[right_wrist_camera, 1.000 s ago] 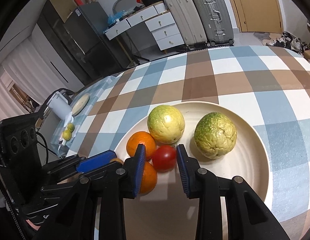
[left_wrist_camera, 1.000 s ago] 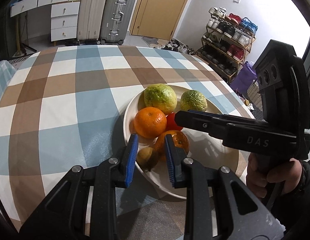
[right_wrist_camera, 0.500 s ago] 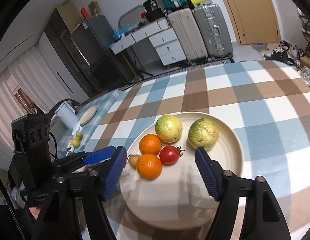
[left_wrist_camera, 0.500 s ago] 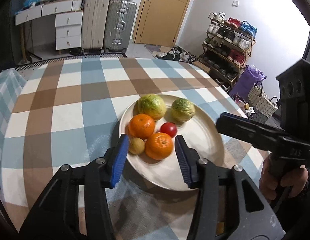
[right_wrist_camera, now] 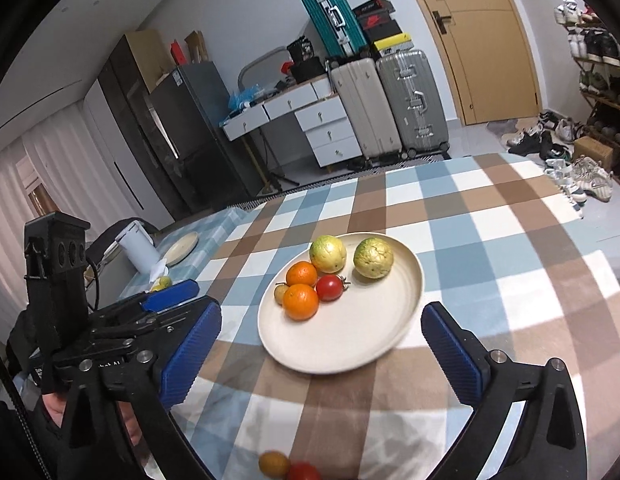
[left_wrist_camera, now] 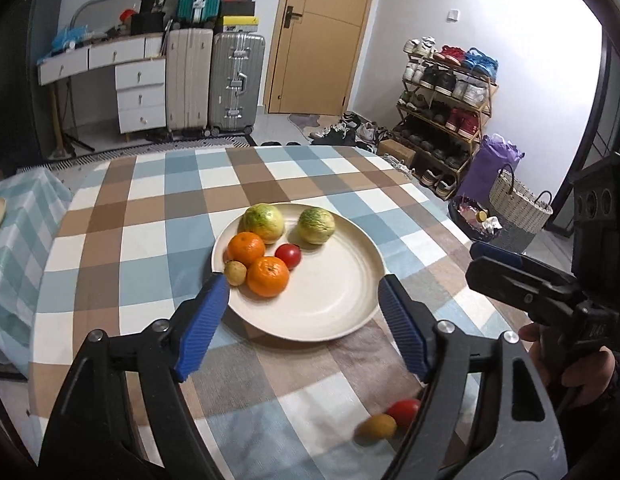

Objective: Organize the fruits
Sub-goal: 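Withdraw both tools from the plate toward the remaining loose fruits, then close the right gripper on a dark purple plum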

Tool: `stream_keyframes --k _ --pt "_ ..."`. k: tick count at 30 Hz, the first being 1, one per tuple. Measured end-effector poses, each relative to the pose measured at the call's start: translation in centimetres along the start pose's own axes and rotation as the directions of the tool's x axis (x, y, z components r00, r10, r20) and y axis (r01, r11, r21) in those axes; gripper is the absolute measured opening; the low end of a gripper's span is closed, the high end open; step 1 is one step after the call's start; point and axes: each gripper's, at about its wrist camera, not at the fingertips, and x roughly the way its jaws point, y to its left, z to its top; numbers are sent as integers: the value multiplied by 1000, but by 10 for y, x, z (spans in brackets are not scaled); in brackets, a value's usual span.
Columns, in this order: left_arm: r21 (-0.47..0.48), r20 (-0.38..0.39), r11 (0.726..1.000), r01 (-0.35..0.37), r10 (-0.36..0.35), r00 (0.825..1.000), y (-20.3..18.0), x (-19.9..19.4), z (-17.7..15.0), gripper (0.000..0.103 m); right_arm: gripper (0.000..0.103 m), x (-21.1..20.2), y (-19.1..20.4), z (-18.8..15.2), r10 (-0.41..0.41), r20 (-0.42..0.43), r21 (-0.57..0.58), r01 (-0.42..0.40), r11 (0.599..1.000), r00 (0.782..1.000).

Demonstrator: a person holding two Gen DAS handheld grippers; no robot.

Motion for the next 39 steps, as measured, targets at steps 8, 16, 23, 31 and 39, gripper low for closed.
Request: stream_keyframes --k 8,16,23,31,39 --pt "14 19 999 -41 41 999 -28 -33 -18 85 103 -42 2 -26 -3 38 -22 3 1000 999" --pt "-60 39 997 -58 60 997 -35 -52 -47 102 103 -68 7 -53 -10 34 -42 12 999 999" --pt "-74 14 993 -88 89 996 -33 -50 -69 102 103 -70 6 -75 -35 -20 -38 34 999 999" --pt "-93 -34 992 -84 81 996 -28 -39 -88 102 103 -60 3 -107 -26 -93 1 26 1000 995" --pt "-109 -68 990 -84 77 995 -19 -26 -99 102 101 -35 8 -128 8 -158 16 -6 1000 987"
